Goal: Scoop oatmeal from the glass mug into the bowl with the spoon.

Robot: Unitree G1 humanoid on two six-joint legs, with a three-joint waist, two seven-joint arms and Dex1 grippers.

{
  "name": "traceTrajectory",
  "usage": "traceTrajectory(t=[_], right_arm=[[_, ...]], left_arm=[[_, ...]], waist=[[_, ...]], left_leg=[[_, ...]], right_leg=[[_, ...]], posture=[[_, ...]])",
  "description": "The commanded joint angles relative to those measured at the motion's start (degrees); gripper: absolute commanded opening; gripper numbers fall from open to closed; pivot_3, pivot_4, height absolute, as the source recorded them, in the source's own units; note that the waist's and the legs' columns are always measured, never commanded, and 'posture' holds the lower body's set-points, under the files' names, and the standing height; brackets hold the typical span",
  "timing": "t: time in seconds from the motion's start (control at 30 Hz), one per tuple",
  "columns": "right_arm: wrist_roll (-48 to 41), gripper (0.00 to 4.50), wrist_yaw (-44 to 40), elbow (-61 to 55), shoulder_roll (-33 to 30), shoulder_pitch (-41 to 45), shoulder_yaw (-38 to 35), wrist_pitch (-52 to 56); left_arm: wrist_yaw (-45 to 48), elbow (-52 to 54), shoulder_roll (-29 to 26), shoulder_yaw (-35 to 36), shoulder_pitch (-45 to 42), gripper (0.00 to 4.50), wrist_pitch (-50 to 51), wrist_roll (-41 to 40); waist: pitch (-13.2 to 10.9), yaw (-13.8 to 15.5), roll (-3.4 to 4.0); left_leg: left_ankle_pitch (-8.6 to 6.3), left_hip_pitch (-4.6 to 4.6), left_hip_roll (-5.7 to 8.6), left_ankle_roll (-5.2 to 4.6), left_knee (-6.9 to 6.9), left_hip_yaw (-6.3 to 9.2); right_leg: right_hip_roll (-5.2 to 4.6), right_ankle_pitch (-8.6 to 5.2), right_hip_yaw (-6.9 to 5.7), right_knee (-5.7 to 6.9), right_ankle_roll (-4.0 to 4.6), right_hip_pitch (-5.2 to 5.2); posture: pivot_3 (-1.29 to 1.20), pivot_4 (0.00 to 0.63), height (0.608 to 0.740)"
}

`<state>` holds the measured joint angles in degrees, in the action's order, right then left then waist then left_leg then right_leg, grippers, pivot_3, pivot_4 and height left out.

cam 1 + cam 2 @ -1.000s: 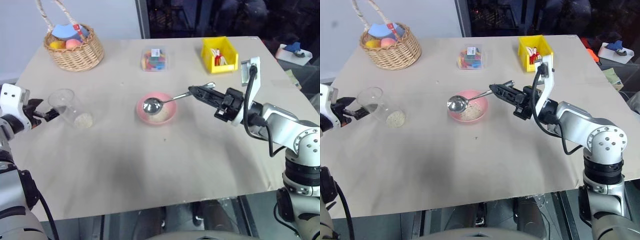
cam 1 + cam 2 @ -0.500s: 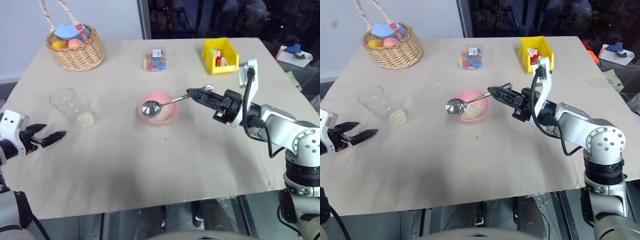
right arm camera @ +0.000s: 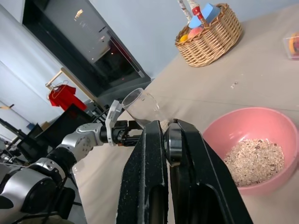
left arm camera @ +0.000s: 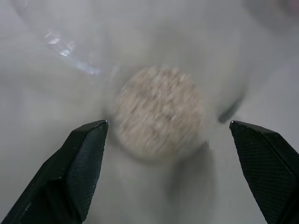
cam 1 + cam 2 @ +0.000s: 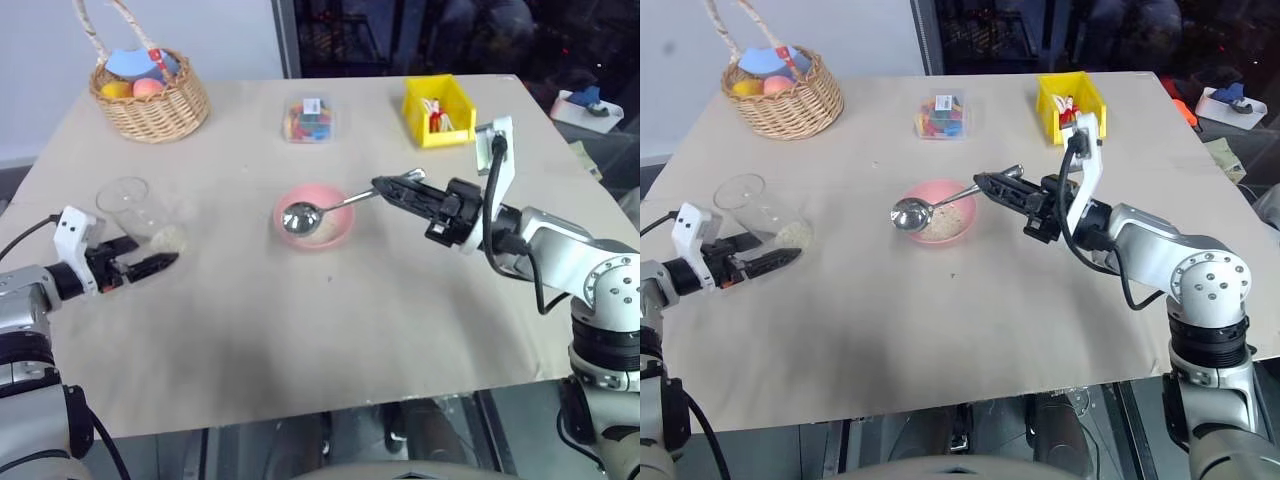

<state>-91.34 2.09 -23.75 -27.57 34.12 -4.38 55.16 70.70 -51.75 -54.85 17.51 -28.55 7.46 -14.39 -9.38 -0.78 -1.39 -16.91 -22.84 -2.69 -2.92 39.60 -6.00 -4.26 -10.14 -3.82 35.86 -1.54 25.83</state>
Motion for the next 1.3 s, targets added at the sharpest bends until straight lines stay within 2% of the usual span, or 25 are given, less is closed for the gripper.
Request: traceTrajectory(t=[0.03, 0.27, 0.4, 0.6, 0.73, 0.87, 1.0, 1.3], right_arm=[[-0.65, 0.0, 0.08, -2.37, -0.46, -0.08, -0.76, -1.64], [-0.52, 0.0, 0.07, -2.59, -0.63, -0.56, -0.45, -2.11], [0.0, 0.0, -0.6, -2.11, -0.57, -0.4, -0.27, -2.07], [0.71, 0.0, -1.35, -1.84, -0.31, -0.42, 0.04, -2.21], [1.25, 0.0, -2.26, -1.35, -0.19, -0.27, 0.5, -2.23], [2.11, 0.0, -3.02, -0.83, 0.1, 0.07, 0.83, -2.36], [3.0, 0.0, -3.31, -0.9, 0.2, 0.0, 0.92, -2.44], [2.83, 0.0, -2.6, -2.31, -0.19, -1.32, 0.41, -2.75]], left_arm=[[-1.63, 6.58, 0.29, 1.23, 2.37, 4.4, 4.32, -2.29], [-9.0, 23.34, 2.72, 5.62, 13.91, 4.4, 13.91, -7.08], [-16.05, 32.73, 5.48, 9.27, 17.85, 4.4, 19.39, -9.94], [-21.75, 46.59, 9.36, 14.17, 25.35, 4.4, 25.25, -14.83], [-26.52, 43.64, 8.47, 15.03, 23.28, 4.4, 21.98, -12.32], [-28.14, 39.6, 7.83, 12.88, 18.65, 4.4, 18.62, -10.12], [-29.12, 37.75, 9.59, 10.18, 15.27, 4.4, 17.83, -9.2], [-31.04, 40.53, 13.01, 9.13, 17.25, 4.4, 18.66, -10.15]], waist=[[0.0, -0.01, 0.0], [0.0, -0.12, 0.0], [0.0, 0.0, 0.0], [0.0, -0.04, 0.0], [0.0, 0.14, 0.0], [0.01, 0.33, 0.0], [0.01, 0.15, -0.01], [0.01, 0.01, -0.01]], left_leg=[[0.0, 0.0, 0.0, 0.0, 0.0, 0.0], [0.0, 0.09, -0.04, 0.0, 0.0, 0.19], [0.0, 0.11, -0.04, 0.0, 0.0, 0.25], [0.02, 0.1, -0.05, 0.04, 0.0, 0.29], [0.06, 0.11, -0.03, 0.1, 0.0, 0.35], [0.09, 0.11, 0.01, 0.13, 0.0, 0.32], [0.09, 0.1, 0.05, 0.13, 0.0, 0.3], [0.09, 0.08, 0.0, 0.13, 0.0, 0.14]], right_leg=[[0.0, 0.0, 0.01, 0.0, 0.0, 0.0], [-0.01, 0.0, 0.11, 0.02, 0.0, 0.0], [-0.01, 0.0, 0.12, 0.03, 0.0, -0.01], [-0.01, 0.0, 0.12, 0.02, 0.0, -0.01], [0.03, 0.0, 0.07, 0.04, 0.02, -0.02], [0.04, 0.0, 0.04, 0.03, 0.03, -0.05], [0.04, 0.0, 0.06, 0.02, 0.03, -0.05], [0.06, 0.01, 0.05, 0.0, 0.02, -0.03]], posture=[[0.0, 0.15, 0.74], [0.0, 0.15, 0.74], [0.0, 0.15, 0.74], [0.0, 0.15, 0.74], [0.0, 0.15, 0.74], [0.0, 0.15, 0.74], [0.0, 0.15, 0.74], [0.0, 0.15, 0.74]])
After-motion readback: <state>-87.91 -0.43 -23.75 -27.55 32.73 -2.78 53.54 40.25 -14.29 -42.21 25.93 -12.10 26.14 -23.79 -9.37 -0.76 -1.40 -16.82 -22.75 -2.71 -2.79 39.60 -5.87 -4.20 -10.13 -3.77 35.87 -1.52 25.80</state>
